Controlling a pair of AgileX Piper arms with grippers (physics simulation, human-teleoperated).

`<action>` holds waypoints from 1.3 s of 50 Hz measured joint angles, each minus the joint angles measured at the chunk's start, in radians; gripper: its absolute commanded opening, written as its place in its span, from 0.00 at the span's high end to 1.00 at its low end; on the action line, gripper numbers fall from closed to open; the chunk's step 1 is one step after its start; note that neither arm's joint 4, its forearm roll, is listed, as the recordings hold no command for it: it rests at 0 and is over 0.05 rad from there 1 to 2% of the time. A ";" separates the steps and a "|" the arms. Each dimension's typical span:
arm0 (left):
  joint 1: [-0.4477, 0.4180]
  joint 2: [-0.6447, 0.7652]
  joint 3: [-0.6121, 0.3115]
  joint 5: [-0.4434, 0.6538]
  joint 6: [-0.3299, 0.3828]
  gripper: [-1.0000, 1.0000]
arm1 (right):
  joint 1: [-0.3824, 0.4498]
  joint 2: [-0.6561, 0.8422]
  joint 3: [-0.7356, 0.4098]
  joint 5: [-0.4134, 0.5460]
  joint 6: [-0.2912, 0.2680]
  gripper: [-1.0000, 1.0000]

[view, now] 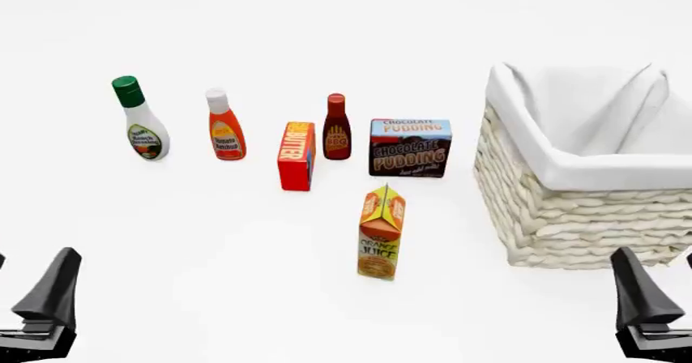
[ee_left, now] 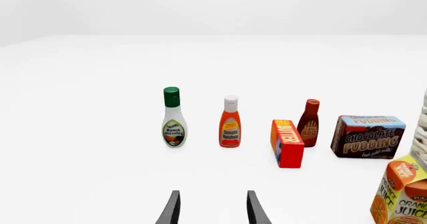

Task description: Pick the orange juice and place it in the basket.

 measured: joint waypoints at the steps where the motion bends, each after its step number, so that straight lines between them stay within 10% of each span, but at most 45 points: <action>1: 0.000 0.000 0.000 0.000 0.000 0.00 | 0.001 0.000 -0.001 0.000 0.000 0.00; 65: 0.000 0.000 0.000 0.000 0.000 0.00 | 0.229 0.319 -0.057 -0.125 0.057 0.00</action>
